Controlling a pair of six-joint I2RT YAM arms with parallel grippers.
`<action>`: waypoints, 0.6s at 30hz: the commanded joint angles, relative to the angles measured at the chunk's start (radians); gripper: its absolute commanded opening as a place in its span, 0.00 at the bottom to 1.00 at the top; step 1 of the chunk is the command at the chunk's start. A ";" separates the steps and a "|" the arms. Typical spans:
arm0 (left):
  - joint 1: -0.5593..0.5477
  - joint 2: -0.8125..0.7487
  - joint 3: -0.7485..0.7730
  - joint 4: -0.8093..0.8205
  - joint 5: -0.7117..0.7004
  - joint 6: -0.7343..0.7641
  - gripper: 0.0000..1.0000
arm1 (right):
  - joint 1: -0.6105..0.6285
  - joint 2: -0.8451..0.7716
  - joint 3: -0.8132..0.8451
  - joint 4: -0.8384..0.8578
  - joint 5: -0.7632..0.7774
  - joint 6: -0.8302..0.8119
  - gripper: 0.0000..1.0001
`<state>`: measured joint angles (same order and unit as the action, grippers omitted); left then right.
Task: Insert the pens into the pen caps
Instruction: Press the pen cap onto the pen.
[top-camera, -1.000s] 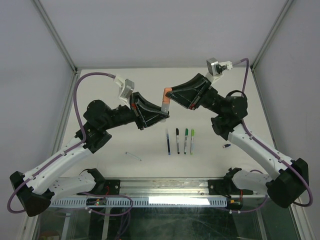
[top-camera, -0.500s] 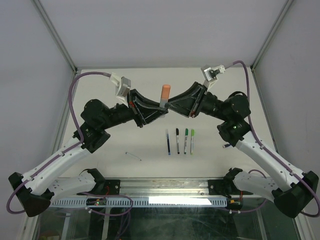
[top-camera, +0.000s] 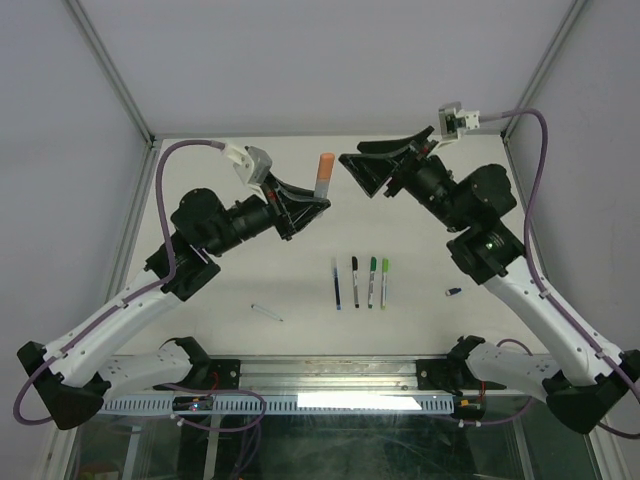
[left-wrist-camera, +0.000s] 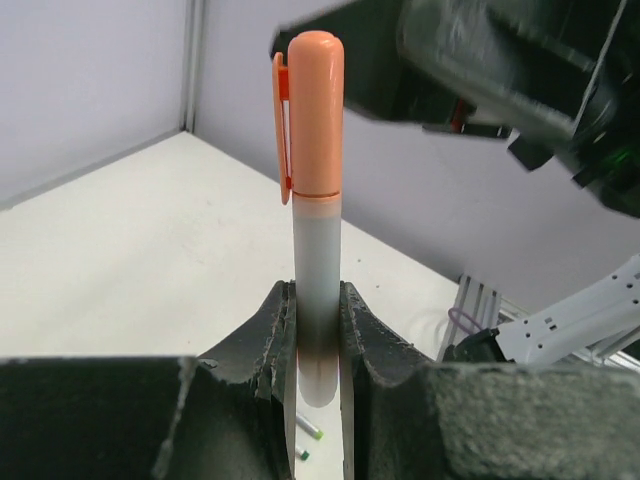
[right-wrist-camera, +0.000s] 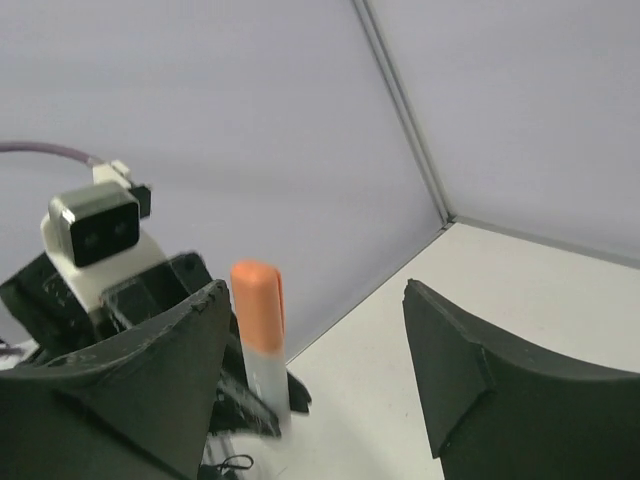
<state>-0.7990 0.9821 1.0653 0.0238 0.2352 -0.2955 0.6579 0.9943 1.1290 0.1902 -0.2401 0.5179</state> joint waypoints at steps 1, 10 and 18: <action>-0.005 0.035 0.057 -0.034 -0.034 0.053 0.00 | 0.003 0.093 0.142 -0.030 0.079 -0.054 0.72; -0.005 0.066 0.069 -0.070 -0.042 0.071 0.00 | 0.033 0.221 0.261 -0.129 0.078 -0.019 0.73; -0.006 0.067 0.069 -0.079 -0.090 0.077 0.00 | 0.057 0.222 0.233 -0.179 0.078 -0.002 0.60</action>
<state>-0.7990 1.0584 1.0882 -0.0864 0.1925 -0.2443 0.7033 1.2377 1.3369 -0.0002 -0.1719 0.5030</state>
